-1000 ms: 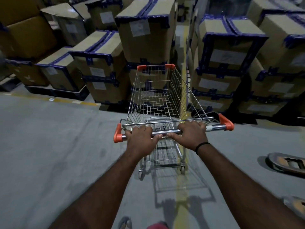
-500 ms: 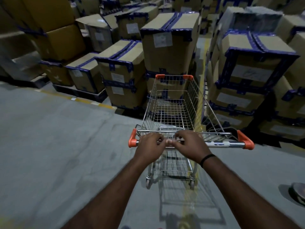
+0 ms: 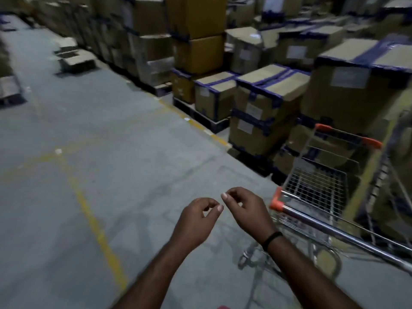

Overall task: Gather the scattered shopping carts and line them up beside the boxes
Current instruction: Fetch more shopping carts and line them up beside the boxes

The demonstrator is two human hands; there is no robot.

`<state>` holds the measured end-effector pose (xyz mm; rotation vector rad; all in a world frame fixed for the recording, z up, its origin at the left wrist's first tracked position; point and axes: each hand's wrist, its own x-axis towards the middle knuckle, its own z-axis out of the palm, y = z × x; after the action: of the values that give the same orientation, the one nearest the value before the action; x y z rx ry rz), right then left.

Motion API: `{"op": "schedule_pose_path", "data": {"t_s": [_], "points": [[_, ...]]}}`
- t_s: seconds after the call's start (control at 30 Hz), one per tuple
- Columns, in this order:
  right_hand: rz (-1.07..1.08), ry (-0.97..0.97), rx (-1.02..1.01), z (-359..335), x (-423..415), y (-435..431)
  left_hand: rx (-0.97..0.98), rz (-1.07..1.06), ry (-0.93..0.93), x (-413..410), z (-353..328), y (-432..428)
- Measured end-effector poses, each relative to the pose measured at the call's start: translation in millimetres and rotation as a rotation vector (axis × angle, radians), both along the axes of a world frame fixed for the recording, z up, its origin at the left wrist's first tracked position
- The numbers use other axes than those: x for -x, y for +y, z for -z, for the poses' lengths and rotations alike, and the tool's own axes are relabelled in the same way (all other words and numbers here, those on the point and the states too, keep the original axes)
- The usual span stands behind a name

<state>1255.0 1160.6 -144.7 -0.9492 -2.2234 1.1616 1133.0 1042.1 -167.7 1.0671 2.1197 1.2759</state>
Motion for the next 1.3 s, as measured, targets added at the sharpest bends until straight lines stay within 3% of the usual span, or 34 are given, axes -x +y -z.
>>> {"op": "schedule_pose_path", "data": {"t_s": [0.37, 0.7, 0.93, 1.3], "points": [[-0.493, -0.053, 0.117, 6, 230, -147, -0.042, -0.513, -0.039, 158, 10, -204], [-0.993, -0.109, 0.152, 6, 392, -311, -0.069, -1.032, -0.083, 232, 13, -372], [-1.173, -0.126, 0.195, 12, 494, -386, -0.022, -1.161, -0.092, 304, 17, -433], [-1.336, -0.137, 0.266, 6, 721, -476, 0.015, -1.333, -0.096, 508, -4, -503]]}}
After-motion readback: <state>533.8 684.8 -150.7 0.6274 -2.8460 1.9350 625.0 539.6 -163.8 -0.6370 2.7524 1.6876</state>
